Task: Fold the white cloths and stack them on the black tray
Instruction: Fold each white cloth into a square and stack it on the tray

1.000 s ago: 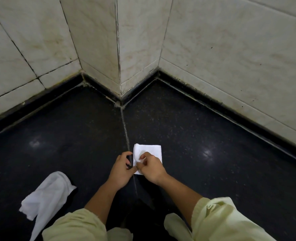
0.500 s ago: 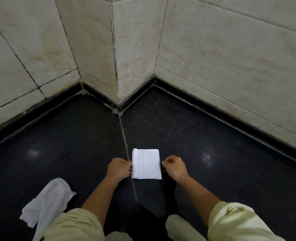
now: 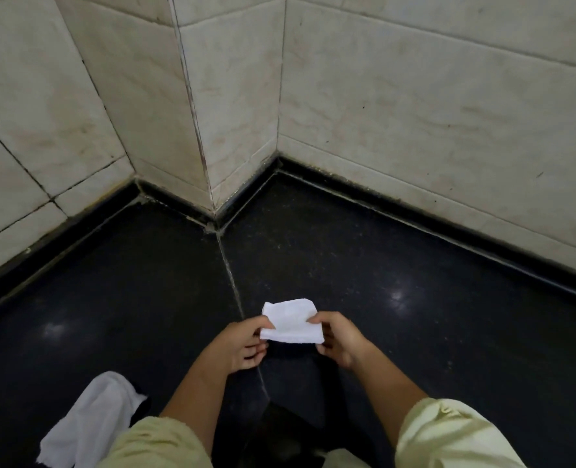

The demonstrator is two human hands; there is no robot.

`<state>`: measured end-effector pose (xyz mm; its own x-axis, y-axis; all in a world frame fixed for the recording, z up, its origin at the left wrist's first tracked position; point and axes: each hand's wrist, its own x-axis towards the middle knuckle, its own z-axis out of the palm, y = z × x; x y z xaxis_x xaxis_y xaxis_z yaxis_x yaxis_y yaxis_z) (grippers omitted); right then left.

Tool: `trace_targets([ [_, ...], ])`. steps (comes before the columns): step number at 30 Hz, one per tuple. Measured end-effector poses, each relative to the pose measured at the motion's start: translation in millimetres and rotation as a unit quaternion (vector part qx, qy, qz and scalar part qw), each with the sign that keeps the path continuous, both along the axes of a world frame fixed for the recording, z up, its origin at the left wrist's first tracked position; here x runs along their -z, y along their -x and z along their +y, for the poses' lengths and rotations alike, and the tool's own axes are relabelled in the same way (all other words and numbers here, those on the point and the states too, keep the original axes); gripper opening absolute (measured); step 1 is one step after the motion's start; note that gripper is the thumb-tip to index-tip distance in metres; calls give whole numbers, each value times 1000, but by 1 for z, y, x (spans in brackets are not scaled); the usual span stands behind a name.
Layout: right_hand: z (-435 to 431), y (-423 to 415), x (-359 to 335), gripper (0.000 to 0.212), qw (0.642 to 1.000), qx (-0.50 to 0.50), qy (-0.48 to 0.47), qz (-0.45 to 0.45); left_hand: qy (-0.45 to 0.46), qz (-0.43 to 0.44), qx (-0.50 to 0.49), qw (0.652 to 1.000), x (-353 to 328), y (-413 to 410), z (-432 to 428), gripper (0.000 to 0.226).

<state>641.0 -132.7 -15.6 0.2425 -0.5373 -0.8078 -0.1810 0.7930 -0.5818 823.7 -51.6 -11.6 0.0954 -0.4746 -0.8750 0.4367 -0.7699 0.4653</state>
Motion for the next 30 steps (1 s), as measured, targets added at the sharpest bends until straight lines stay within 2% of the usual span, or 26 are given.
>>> trace_targets([
  [3, 5, 10, 1, 19, 996, 59, -34, -62, 14, 53, 34, 998, -6, 5, -7, 23],
  [10, 25, 71, -3, 14, 969, 171, -58, -172, 58, 95, 135, 985, -17, 51, -18, 32],
  [14, 43, 127, -4, 36, 950, 220, -43, -216, 111, 86, 244, 959, -27, 99, -24, 54],
  [16, 55, 163, -3, 45, 947, 238, -23, -215, 133, 71, 294, 944, -31, 132, -24, 53],
  [19, 76, 220, -5, 48, 948, 249, 18, -195, 152, 58, 344, 925, -34, 187, -17, 51],
  [25, 123, 351, -7, 56, 938, 295, 81, -163, 169, 59, 379, 908, -37, 316, 10, 37],
  [30, 172, 461, -23, 49, 920, 345, 104, -152, 197, 50, 393, 897, -38, 436, 35, 31],
])
